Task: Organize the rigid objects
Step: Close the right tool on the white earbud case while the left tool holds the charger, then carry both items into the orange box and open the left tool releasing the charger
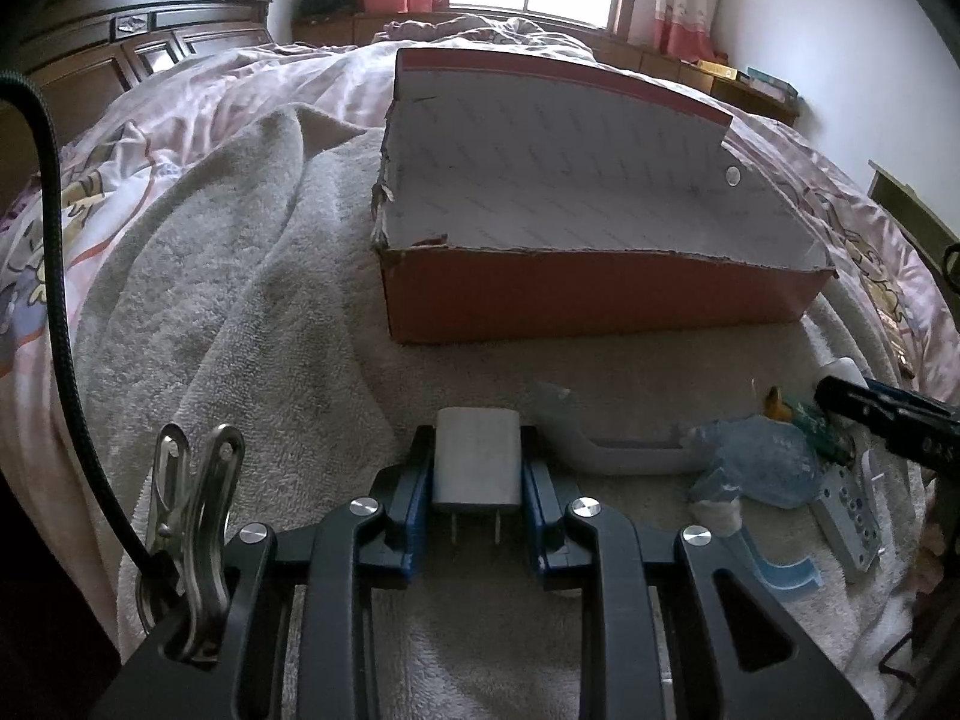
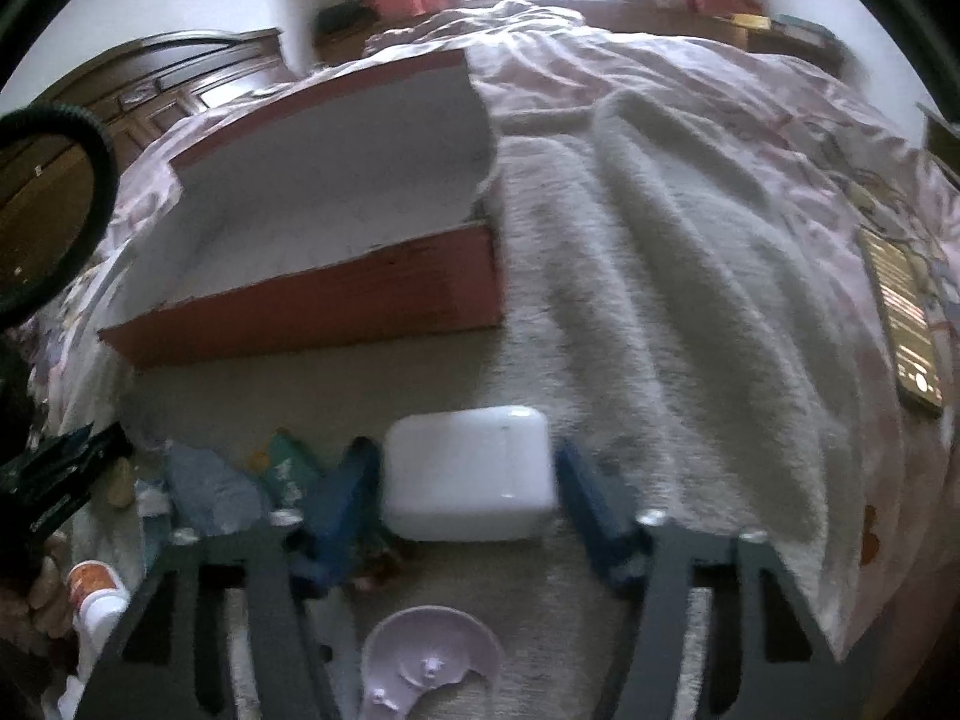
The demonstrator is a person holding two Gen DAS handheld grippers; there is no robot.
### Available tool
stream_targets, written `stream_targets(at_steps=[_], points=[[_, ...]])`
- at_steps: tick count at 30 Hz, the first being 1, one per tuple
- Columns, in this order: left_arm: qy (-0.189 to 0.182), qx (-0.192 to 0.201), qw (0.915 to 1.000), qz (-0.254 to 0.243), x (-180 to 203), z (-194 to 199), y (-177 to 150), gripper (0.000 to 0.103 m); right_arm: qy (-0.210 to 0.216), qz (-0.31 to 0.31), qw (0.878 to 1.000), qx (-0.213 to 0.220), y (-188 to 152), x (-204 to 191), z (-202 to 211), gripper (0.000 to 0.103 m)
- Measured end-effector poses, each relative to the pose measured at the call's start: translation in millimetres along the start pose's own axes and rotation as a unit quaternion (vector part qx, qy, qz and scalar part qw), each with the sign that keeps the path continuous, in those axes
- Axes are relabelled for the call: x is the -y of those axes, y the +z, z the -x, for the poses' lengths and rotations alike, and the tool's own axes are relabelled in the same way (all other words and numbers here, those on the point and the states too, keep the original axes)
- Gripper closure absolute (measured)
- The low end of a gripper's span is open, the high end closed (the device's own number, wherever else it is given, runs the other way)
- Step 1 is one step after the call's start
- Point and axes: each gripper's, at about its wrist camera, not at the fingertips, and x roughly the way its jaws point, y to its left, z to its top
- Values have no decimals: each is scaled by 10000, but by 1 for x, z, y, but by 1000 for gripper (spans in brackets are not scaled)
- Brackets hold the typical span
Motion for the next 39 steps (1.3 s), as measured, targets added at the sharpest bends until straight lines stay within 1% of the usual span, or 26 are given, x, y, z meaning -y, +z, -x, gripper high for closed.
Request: stream_targets(at_steps=[5, 11, 19, 23, 27, 30, 34, 39], points=[[-19, 8, 10000, 22, -3, 1, 0, 78, 25, -11, 10000, 52, -1, 1, 3, 44], [-137, 78, 9999, 70, -7, 9, 0, 78, 329, 86, 9993, 183, -3, -2, 12, 44], [-385, 308, 9984, -290, -4, 30, 5, 78, 621, 255, 9977, 96, 1, -10, 10, 44], [-494, 364, 9975, -351, -6, 35, 9, 78, 729, 244, 9970, 10, 4, -9, 7, 44], [-667, 408, 9967, -225, -14, 41, 20, 78, 827, 295, 9961, -50, 8, -9, 7, 44], [-720, 462, 9962, -154, -19, 46, 32, 78, 855, 405, 9955, -50, 13, -11, 12, 44], [-626, 614, 9958, -273, -18, 52, 51, 78, 901, 559, 9944, 8, 22, -14, 20, 44], [-779, 663, 9941, -350, -14, 51, 73, 78, 1043, 570, 9929, 109, 32, -15, 30, 44]])
